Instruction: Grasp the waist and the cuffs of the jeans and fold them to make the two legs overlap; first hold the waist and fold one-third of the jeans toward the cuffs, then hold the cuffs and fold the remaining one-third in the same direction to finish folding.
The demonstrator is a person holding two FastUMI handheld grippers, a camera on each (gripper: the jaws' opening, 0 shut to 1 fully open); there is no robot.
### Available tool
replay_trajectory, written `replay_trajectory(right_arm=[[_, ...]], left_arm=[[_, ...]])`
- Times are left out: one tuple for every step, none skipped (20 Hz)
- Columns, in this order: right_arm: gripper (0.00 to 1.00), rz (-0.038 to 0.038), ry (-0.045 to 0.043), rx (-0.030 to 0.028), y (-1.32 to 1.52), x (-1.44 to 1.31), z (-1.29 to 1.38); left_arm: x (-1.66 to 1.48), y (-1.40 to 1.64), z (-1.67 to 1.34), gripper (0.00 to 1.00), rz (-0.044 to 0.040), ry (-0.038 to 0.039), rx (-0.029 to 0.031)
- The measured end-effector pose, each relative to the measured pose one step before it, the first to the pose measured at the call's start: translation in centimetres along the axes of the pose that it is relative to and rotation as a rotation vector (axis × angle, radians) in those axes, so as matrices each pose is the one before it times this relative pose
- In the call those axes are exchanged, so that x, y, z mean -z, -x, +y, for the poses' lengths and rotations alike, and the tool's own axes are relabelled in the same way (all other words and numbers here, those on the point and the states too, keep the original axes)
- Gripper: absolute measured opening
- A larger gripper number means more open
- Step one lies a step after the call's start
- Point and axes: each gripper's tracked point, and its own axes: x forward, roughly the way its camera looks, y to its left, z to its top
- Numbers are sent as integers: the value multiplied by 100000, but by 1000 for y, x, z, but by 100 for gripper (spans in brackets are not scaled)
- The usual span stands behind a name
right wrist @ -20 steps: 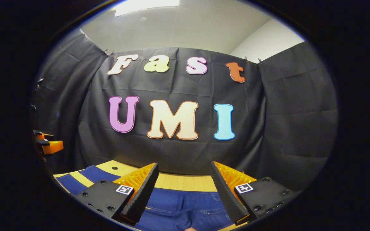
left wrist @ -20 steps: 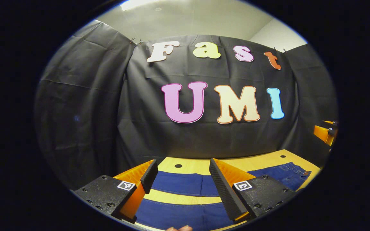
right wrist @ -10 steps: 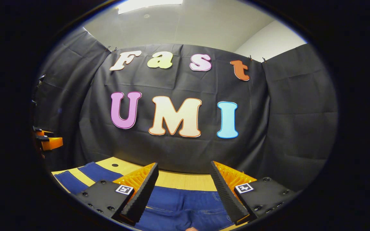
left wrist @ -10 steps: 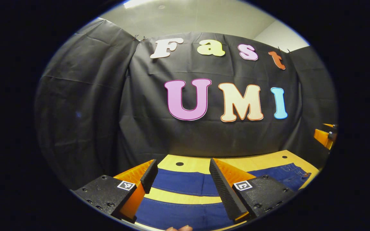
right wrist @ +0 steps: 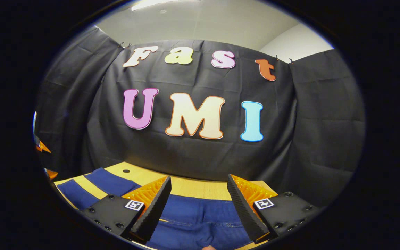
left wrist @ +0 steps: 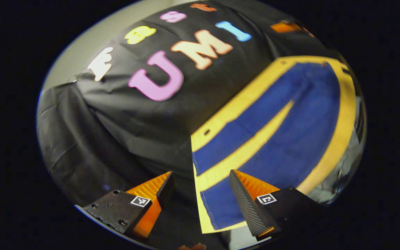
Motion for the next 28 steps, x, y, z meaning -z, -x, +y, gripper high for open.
replay_trajectory(right_arm=[[100, 1148, 1918, 92, 336, 545, 263], [100, 1152, 1505, 244, 261, 381, 251], [99, 1307, 1017, 294, 216, 421, 378], [99, 1477, 690, 232, 315, 531, 278], [99, 1642, 834, 233, 235, 523, 319], [99, 1504, 1262, 342, 304, 440, 266], [100, 1420, 1571, 528, 365, 454, 95], [99, 1227, 1524, 537, 357, 362, 66], [99, 945, 1160, 563, 200, 428, 131], [100, 1004, 693, 409, 259, 287, 181], [99, 960, 399, 251, 112, 342, 184], [100, 889, 324, 263, 150, 242, 206], [100, 1016, 391, 24, 131, 353, 239], [100, 677, 572, 423, 149, 162, 143], [96, 391, 507, 597, 90, 162, 23], [100, 328, 182, 637, 52, 49, -41], [100, 334, -294, 650, -64, 202, 21], [100, 417, -689, 594, -112, 33, 1], [100, 341, -720, 554, -12, 38, 72], [99, 186, -206, 825, 76, -49, -98], [99, 229, 554, 1033, -16, 175, -260], [100, 257, 1361, 921, 85, 28, -294], [99, 615, 2055, 879, 147, 347, -283], [99, 661, 2619, 770, 143, 328, -540], [99, 519, 3605, 286, 45, 377, -574], [99, 943, 4520, 279, -41, 634, -797], [99, 959, 5049, 125, -48, 758, -842], [99, 1061, 5662, 211, 25, 1069, -1098]], left_arm=[[1220, -754, -1017, 96, 2255, -6070, 4081], [1292, -528, -1064, 95, 2587, -5375, 3712], [1326, -301, -1214, 96, 2103, -4990, 3139], [937, -409, -1041, 96, 1595, -4160, 2526], [965, 47, -1390, 96, 1892, -3452, 3322], [730, -205, -1174, 96, 927, -2702, 3204], [712, -319, -1033, 96, 411, -1842, 3072], [433, -286, -919, 96, 140, -1275, 3136], [352, -580, -722, 96, 645, -1247, 2864], [341, -465, -624, 96, 738, -1313, 2735], [275, -406, -337, 96, 591, -1552, 1983], [379, -296, -449, 96, 1688, -1757, 2010], [-154, -185, 18, 96, -1831, -2499, 744], [-96, -252, 9, 97, -349, -2009, 1235], [-30, -96, 86, 89, -1062, -1774, 730], [-211, -486, 169, 91, -692, -2140, 788], [-155, -359, 402, 88, -325, -2749, 127], [-248, -516, 328, 87, -241, -2757, 1085], [-38, -615, -183, 86, 464, -1659, 2298], [-4, -322, -339, 78, 1280, -1391, 2842], [264, -339, -439, 70, 373, -121, 3281], [58, -291, -445, 52, 562, 1009, 2689], [-105, 41, -146, 35, -265, 993, 669], [-72, -78, -163, 17, -107, 732, 462], [-63, 118, 322, 14, -489, 825, 238], [115, -122, -346, 11, 853, 2223, 1806], [-28, -36, -149, 2, 226, 2761, 1059], [21, -214, -62, 1, 612, 2579, 1010]])
